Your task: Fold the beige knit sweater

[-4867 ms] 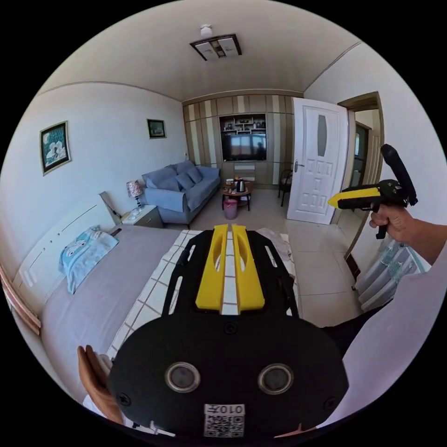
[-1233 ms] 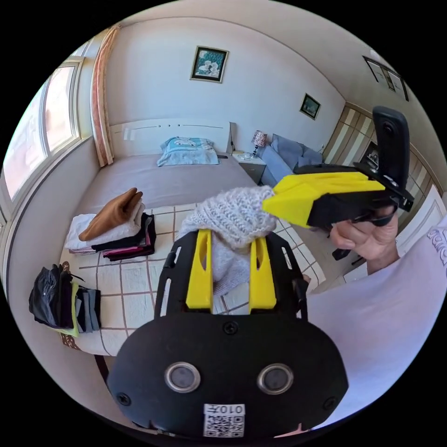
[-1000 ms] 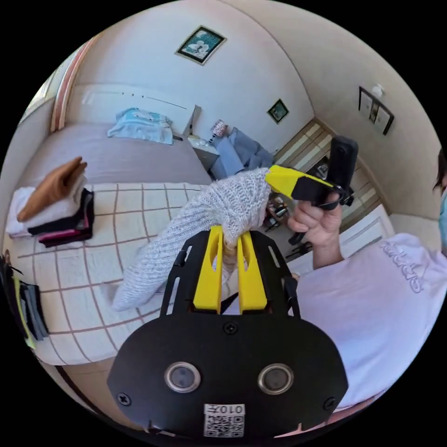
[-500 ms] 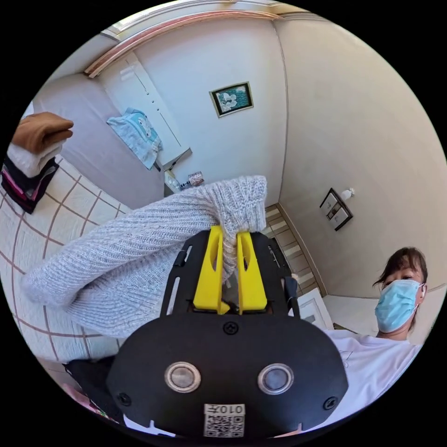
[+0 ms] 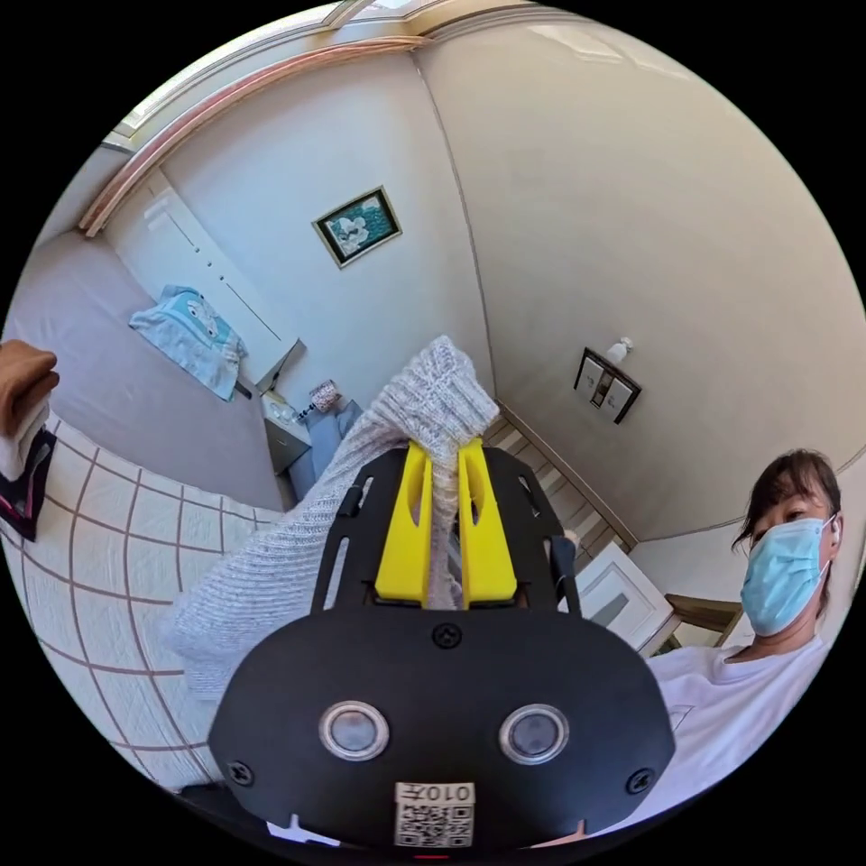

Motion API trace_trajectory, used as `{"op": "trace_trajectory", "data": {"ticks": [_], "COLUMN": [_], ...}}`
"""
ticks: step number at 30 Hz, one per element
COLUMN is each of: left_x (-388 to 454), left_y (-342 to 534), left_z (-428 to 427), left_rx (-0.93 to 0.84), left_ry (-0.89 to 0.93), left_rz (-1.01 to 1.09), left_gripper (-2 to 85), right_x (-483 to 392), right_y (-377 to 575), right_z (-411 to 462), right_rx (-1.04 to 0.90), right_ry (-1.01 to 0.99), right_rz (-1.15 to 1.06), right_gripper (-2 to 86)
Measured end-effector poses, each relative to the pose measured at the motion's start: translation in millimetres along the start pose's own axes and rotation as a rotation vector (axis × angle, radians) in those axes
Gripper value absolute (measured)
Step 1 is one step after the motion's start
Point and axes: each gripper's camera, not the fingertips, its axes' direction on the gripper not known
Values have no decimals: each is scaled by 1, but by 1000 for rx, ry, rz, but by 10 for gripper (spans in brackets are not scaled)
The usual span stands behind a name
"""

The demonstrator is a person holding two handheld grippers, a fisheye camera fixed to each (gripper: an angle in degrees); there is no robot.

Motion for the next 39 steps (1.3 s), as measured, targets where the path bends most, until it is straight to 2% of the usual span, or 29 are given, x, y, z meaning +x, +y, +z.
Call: {"op": "trace_trajectory", "data": {"ticks": [1,6,8,12,21,28,32,36,39], "left_x": [-14,-61,-74,-72,-45,-33,-48,-75,-90], "left_y": [0,31,41,49,48,48,71,118,147], "left_z": [-7,-22,-26,-29,-29,-49,-57,-42,-20], "left_rx": [-27,-93,-87,-59,-48,-104,-185,-258,-344], "left_ry": [-16,-41,-21,81,217,102,78,213,404], "left_rz": [-37,-212,-285,-347,-311,-105,-105,-179,-223], "left_gripper": [46,43,41,41,47,56,64,75,81], "right_x": [3,-12,-19,-15,-13,-10,-51,-83,-104], "right_y": [0,-11,-11,2,36,17,-4,-14,-16], "right_z": [-1,17,36,75,117,63,35,32,24], "right_rx": [-48,-300,-394,-465,-322,-141,-69,-20,84], "right_ry": [-17,146,148,121,-37,39,113,191,197], "right_rz": [0,-146,-221,-215,-153,-106,-231,-274,-285], "right_gripper": [48,46,49,51,46,26,30,34,37]}}
